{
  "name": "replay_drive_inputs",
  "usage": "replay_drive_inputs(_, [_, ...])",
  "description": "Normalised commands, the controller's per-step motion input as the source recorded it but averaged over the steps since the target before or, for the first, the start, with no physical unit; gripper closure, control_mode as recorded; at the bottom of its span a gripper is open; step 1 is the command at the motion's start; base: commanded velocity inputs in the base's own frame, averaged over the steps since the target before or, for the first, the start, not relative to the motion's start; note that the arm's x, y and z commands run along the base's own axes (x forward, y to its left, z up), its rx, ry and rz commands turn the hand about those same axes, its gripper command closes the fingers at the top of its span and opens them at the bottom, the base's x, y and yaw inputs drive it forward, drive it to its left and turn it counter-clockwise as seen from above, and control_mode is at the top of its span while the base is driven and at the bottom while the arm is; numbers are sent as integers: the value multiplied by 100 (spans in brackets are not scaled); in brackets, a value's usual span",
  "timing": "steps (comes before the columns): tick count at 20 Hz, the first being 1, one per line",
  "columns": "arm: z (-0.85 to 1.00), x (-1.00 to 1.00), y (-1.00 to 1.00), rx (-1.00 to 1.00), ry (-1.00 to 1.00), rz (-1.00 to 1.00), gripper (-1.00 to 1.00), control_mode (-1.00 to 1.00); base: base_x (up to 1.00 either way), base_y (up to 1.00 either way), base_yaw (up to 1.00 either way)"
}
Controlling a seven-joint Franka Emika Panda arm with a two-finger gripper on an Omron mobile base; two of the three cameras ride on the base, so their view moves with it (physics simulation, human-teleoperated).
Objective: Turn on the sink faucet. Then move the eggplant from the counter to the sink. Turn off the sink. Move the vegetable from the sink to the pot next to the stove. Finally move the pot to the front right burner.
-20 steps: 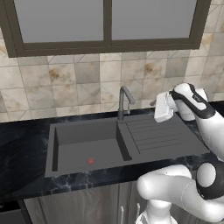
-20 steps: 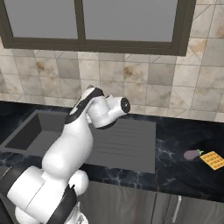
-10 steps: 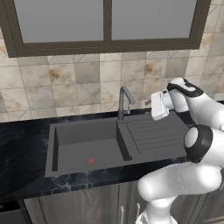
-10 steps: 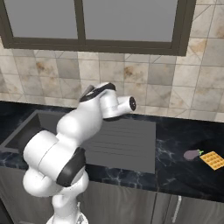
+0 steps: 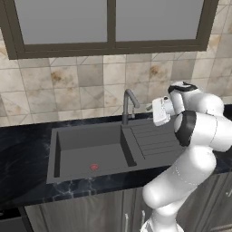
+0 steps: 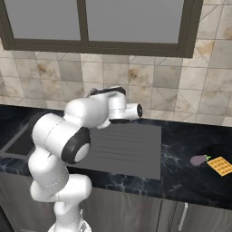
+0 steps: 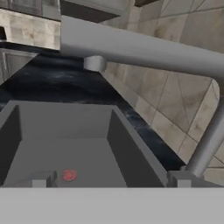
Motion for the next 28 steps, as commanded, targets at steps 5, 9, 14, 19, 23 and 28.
replay_drive_inputs(5, [-10, 39, 6, 4, 0, 0, -100, -100, 0, 0, 0])
replay_drive_inputs(9, [-4, 34, 12, 1, 0, 0, -100, -100, 0, 0, 0])
replay_drive_inputs(14, [-8, 28, 19, 0, 3, 0, -100, -100, 0, 0, 0])
replay_drive_inputs(19, [-9, 21, 14, 0, 4, 0, -100, -100, 0, 0, 0])
replay_drive_inputs(23, [-7, 22, 5, 0, 3, 0, -100, -100, 0, 0, 0])
replay_drive_inputs(28, [-11, 22, 2, 0, 1, 0, -100, -100, 0, 0, 0])
